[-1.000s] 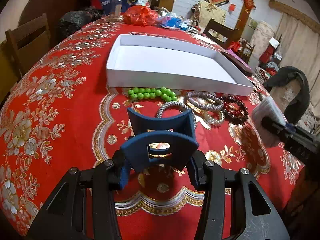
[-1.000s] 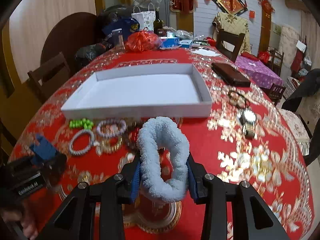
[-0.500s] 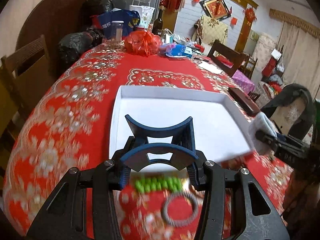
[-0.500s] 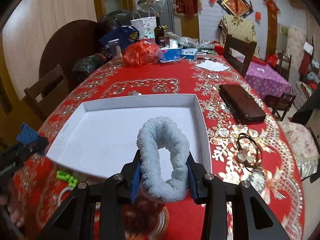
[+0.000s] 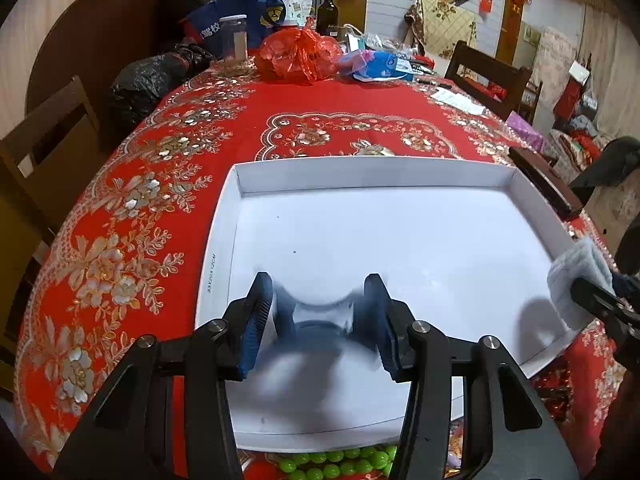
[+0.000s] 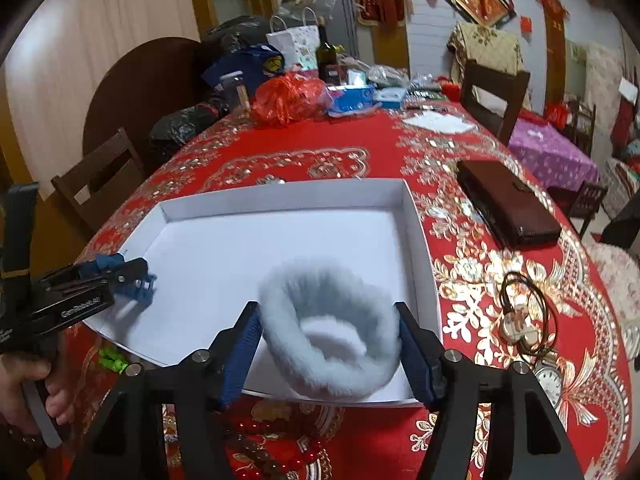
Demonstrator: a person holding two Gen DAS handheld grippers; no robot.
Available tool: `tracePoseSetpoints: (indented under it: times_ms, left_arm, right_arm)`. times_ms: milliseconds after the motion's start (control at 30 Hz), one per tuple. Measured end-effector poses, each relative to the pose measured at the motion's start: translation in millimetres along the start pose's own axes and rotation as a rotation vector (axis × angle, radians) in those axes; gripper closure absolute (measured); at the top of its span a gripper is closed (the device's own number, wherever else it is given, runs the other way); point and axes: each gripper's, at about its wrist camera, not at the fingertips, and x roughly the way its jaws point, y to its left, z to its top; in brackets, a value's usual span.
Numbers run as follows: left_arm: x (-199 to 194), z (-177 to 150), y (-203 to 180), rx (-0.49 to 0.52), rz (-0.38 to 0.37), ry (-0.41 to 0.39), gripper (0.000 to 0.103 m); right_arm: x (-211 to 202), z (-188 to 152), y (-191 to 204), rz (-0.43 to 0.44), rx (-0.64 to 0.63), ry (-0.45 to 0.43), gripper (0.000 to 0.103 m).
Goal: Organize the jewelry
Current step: 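Lower the clip into the white tray with the left tool while the right tool drops the wristband in, then grasp the dark wooden bead bracelet with the right tool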
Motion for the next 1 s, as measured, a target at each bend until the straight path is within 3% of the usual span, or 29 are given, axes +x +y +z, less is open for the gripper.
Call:
tracePoseSetpoints:
  times_ms: [133,367,567,733,867,933,967,1000]
  left_arm:
    - [-6,-1,1,0.011,0.002,-0.012,0.037]
    - [-28,-6,13,0.01,-0.011,-0.039,0.037]
    - [-72,-33,35,-0.013,-0.052,-0.088,0.037]
    - [-86,-78,46,-0.031,-0.082,-0.074,0.037]
    - [-78,-106,47,-0.07,-0.125,-0.028,0.037]
    - [-77,-110,50,-0.107,-0.147,-0.017,0.037]
    - [-77,-110,52,-0.132,-0.161,-0.025,0.037]
    - [-78,-110,55,-0.157,-0.174,-0.033,0.037]
  right_arm:
    - [-11,2,5,0.01,-0.014,-0.042,0.04]
    - [-37,-4,4,-0.007,0.007,-0.095,0.04]
    - [-77,-24,4,-0.043,0.067,-0.141,0.04]
    - [-92,-61,9,-0.103,0.121,-0.088,0.04]
    - [-84,-90,13,-0.231,0.141,0.041,0.04]
    - [-88,-95,9,-0.243,0.188,0.068,0.04]
    - [-94,-100,10,-0.254,0.188,0.038,0.038]
    - [-97,-106,11,-0.272,0.172,0.012,0.027]
